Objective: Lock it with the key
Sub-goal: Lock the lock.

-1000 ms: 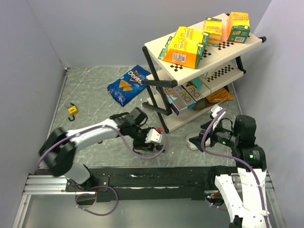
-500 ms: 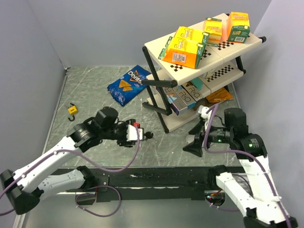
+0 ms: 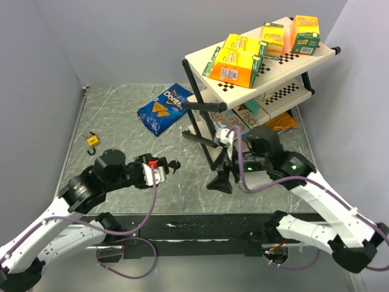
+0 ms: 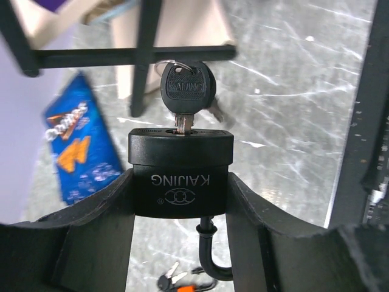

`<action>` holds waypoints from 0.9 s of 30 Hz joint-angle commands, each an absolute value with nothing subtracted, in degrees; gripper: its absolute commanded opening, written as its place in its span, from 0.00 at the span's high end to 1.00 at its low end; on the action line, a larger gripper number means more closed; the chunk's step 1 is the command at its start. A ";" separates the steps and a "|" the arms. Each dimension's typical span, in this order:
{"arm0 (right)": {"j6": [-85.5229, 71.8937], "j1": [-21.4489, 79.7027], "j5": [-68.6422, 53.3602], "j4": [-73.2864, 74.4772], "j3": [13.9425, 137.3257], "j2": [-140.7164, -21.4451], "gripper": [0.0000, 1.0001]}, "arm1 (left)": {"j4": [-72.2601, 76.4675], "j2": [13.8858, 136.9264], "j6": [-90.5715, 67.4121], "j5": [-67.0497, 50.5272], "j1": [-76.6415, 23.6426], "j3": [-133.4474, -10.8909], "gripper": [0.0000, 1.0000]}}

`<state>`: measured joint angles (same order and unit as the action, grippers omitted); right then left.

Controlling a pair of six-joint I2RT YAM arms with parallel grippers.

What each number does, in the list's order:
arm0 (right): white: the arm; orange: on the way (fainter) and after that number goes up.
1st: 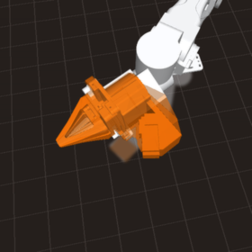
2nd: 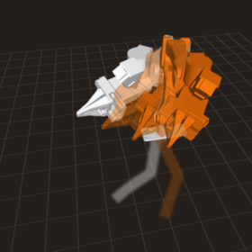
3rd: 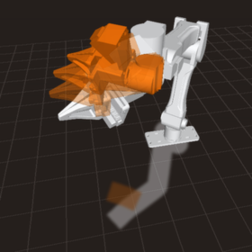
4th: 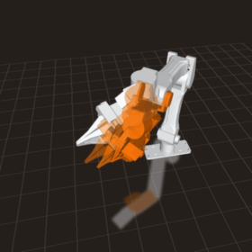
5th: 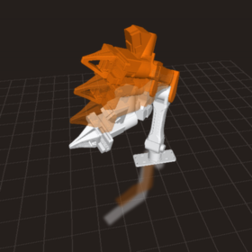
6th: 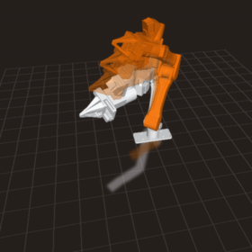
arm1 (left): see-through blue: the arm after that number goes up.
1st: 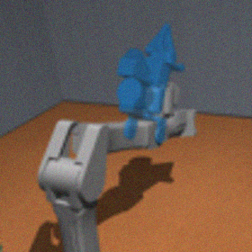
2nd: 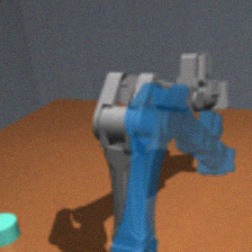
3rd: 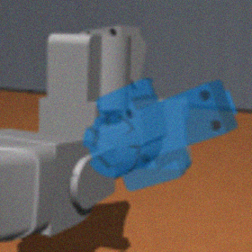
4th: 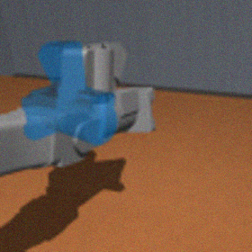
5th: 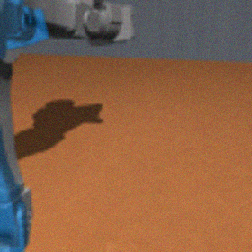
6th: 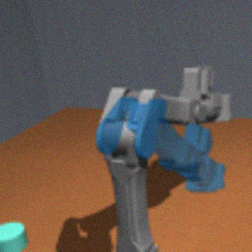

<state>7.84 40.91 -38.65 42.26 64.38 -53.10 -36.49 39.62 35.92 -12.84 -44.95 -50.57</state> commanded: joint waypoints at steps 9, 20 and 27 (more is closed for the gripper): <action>-5.63 52.64 -29.27 21.97 73.38 -64.51 0.03 | -31.55 26.02 49.74 -9.32 -44.74 -46.40 0.99; 4.84 60.29 -26.11 20.92 78.04 -69.87 0.00 | -31.20 26.89 46.84 -13.18 -44.82 -48.52 0.99; -8.94 60.21 -27.24 16.70 81.82 -76.63 0.00 | -29.36 26.90 48.69 -12.31 -44.82 -49.40 0.99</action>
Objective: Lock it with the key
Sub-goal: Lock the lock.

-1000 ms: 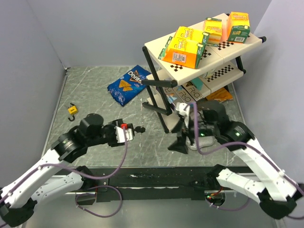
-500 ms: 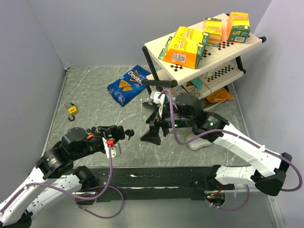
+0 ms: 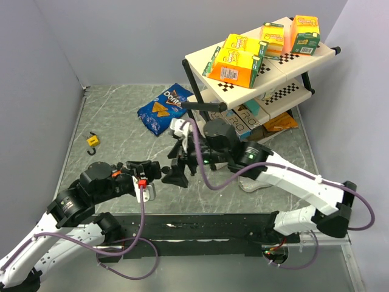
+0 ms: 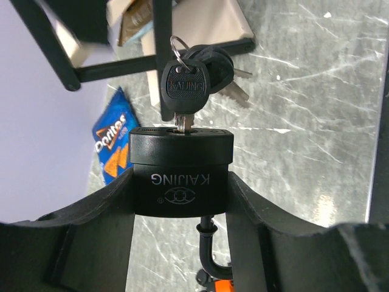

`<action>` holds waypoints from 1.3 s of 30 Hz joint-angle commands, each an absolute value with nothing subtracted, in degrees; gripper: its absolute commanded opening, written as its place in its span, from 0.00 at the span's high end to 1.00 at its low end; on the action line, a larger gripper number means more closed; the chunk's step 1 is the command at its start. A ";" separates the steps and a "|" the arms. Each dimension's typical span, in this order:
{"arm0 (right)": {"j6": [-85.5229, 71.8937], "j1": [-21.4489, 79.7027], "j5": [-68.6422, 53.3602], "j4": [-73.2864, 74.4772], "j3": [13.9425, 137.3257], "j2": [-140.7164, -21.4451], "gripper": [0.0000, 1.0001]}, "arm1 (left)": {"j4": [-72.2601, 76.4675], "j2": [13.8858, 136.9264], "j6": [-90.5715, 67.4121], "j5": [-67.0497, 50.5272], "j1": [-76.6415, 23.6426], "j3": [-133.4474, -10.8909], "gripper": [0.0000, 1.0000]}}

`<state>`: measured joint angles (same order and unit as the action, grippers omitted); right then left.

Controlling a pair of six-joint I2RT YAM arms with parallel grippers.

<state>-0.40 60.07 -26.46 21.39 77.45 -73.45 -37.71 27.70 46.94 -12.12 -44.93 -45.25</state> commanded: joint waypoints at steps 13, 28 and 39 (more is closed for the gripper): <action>-16.34 60.64 -27.07 12.40 82.62 -83.67 0.13 | -29.18 24.52 50.80 -10.89 -44.82 -49.92 0.99; -18.81 60.65 -30.67 9.93 83.93 -89.03 0.59 | -27.60 24.17 49.04 -9.41 -44.82 -48.69 0.99; -20.21 58.19 -35.50 8.53 85.34 -89.83 1.00 | -29.44 23.38 43.34 -9.15 -44.82 -46.76 0.63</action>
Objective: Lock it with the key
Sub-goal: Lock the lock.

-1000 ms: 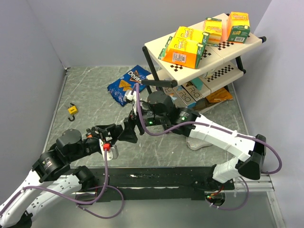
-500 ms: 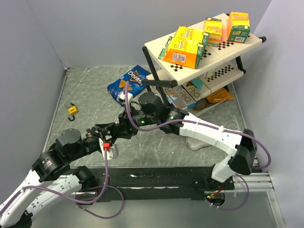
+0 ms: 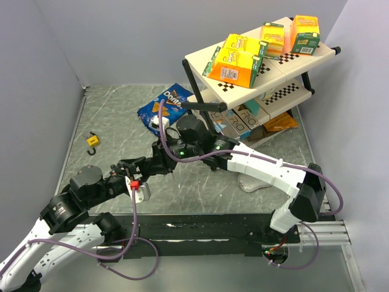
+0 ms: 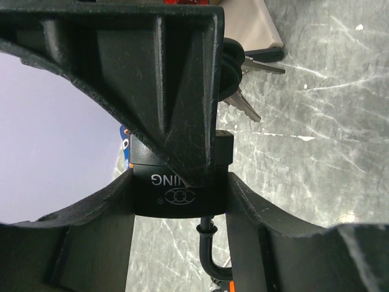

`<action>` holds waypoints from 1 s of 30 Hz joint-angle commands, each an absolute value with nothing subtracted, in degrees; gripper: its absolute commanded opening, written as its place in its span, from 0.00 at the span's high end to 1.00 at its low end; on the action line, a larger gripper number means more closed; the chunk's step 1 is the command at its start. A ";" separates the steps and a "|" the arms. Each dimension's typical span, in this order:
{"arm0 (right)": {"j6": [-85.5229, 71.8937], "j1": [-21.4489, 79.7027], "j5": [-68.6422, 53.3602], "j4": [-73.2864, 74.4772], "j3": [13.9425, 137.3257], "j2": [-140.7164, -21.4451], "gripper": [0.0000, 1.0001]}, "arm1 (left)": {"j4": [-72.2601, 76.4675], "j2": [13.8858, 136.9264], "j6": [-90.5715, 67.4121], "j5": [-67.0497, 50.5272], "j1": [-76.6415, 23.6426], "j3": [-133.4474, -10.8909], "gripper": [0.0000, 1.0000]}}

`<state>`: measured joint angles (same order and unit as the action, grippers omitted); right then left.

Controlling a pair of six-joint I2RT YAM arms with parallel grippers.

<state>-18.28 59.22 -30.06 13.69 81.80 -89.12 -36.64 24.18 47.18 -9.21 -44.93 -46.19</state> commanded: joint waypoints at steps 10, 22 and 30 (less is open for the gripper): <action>-24.87 52.91 -46.84 0.46 79.29 -86.49 1.00 | -36.90 21.36 31.40 -4.74 -43.07 -48.25 0.05; -37.61 49.66 -53.26 -12.30 74.97 -84.38 1.00 | -48.61 11.26 41.09 -12.21 -38.32 -48.96 0.03; -37.89 50.89 -52.74 -12.83 73.92 -84.11 1.00 | -41.93 9.93 45.36 -13.17 -38.14 -45.35 0.14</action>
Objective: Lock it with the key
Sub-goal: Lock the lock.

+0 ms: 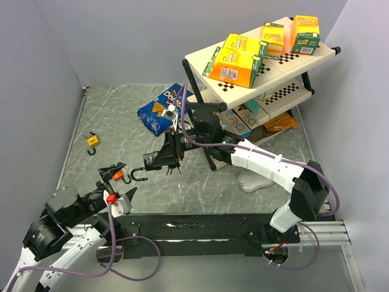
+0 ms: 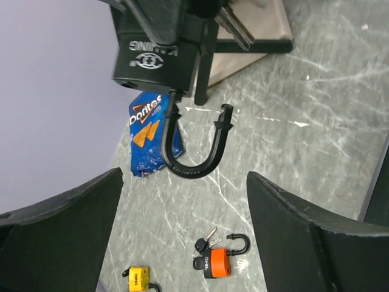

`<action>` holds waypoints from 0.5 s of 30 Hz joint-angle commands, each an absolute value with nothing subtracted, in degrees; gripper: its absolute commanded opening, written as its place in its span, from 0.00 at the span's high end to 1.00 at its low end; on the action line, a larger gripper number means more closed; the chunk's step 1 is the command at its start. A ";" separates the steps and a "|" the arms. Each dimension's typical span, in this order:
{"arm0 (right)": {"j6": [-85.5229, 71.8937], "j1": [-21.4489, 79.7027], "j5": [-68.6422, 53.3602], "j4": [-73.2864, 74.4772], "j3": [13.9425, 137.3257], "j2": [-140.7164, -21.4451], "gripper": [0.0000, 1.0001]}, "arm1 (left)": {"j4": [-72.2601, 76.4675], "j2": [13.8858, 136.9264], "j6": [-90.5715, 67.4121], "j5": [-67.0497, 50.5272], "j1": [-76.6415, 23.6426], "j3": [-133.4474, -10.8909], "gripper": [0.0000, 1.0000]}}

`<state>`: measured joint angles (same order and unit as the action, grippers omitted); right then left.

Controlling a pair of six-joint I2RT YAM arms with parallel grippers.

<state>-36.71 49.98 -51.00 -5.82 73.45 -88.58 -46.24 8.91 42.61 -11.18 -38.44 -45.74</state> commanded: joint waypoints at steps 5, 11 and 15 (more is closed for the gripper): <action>-29.13 51.68 -53.61 -11.26 74.97 -83.59 1.00 | -46.22 14.58 37.81 -18.54 -38.14 -48.68 0.28; -19.88 51.85 -54.75 -9.93 74.62 -82.53 1.00 | -54.21 20.21 28.03 -27.06 -38.14 -54.05 0.31; -14.60 52.03 -56.33 -9.58 74.71 -82.00 1.00 | -52.38 20.57 25.13 -23.29 -38.67 -53.44 0.29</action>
